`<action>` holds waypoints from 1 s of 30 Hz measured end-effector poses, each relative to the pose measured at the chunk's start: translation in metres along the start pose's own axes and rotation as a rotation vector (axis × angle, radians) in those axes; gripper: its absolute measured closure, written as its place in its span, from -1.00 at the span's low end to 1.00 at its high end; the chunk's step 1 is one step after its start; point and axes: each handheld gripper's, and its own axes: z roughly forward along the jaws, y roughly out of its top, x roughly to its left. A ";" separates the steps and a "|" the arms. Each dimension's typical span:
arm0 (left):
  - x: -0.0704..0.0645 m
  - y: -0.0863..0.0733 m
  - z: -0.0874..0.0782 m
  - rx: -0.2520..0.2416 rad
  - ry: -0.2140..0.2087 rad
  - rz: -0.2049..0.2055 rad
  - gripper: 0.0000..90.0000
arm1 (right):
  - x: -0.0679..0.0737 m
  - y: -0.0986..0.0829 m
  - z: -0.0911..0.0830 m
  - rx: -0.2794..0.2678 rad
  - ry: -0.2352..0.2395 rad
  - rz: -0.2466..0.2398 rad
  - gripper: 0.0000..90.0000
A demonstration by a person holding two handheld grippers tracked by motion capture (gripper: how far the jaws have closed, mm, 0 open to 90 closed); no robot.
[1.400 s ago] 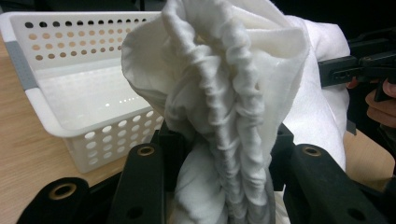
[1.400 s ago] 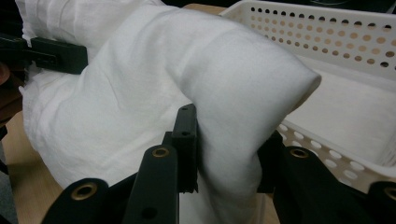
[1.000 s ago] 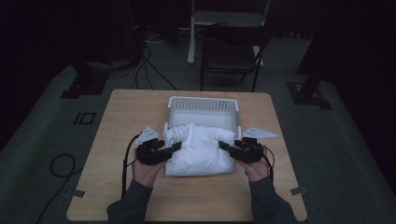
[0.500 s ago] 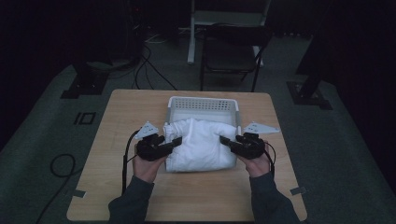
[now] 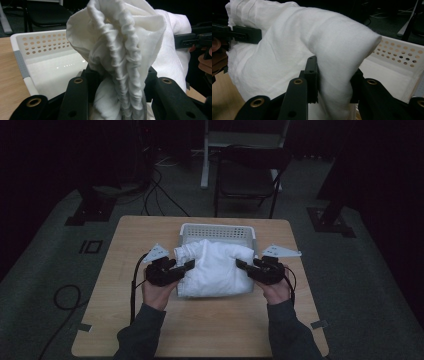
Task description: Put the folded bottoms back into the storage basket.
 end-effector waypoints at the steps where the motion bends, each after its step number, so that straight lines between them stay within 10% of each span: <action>1: 0.000 0.001 0.000 -0.001 0.001 0.000 0.38 | 0.000 0.001 0.000 0.000 -0.001 0.001 0.56; 30: 0.013 0.031 0.015 -0.031 0.004 0.005 0.38 | -0.011 0.027 0.003 -0.035 -0.041 0.009 0.56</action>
